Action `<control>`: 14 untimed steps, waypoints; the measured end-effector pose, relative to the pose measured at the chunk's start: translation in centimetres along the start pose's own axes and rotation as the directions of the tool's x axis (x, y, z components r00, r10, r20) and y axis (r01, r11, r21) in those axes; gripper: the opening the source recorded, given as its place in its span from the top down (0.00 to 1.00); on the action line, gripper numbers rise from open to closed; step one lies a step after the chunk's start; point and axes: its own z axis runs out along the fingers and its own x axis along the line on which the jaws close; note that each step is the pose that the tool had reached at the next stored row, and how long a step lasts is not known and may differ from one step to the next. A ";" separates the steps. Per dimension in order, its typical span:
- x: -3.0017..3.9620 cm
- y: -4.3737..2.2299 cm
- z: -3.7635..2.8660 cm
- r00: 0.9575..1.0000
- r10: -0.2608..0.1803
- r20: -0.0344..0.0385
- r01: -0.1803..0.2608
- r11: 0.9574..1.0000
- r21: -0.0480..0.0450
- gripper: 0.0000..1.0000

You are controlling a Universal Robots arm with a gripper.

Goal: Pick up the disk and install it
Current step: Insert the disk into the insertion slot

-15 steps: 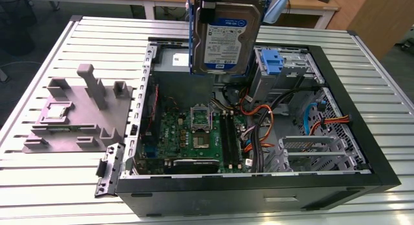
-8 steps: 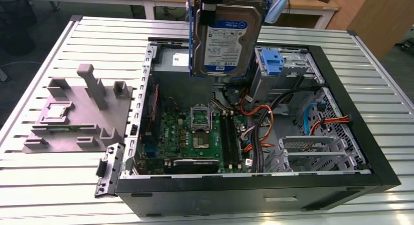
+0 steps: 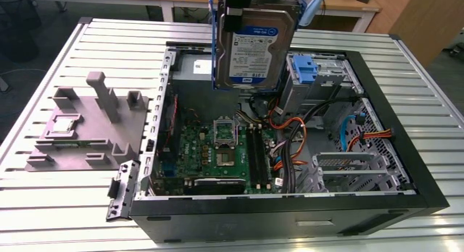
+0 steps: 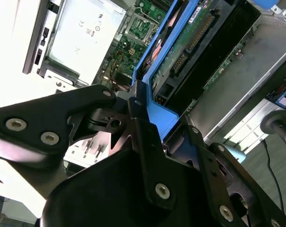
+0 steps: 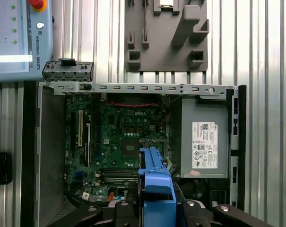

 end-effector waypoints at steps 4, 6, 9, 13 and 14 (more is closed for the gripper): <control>0.18 0.00 0.00 1.000 0.000 0.000 0.000 1.000 0.000 0.64; 0.26 0.00 0.00 1.000 0.000 0.000 0.000 1.000 0.000 0.64; 0.39 0.00 0.00 1.000 0.000 0.000 0.000 1.000 0.000 0.64; 0.48 0.00 0.00 1.000 0.000 0.000 0.000 1.000 0.000 0.64; 0.48 0.00 0.00 1.000 0.000 0.000 0.000 1.000 0.000 0.64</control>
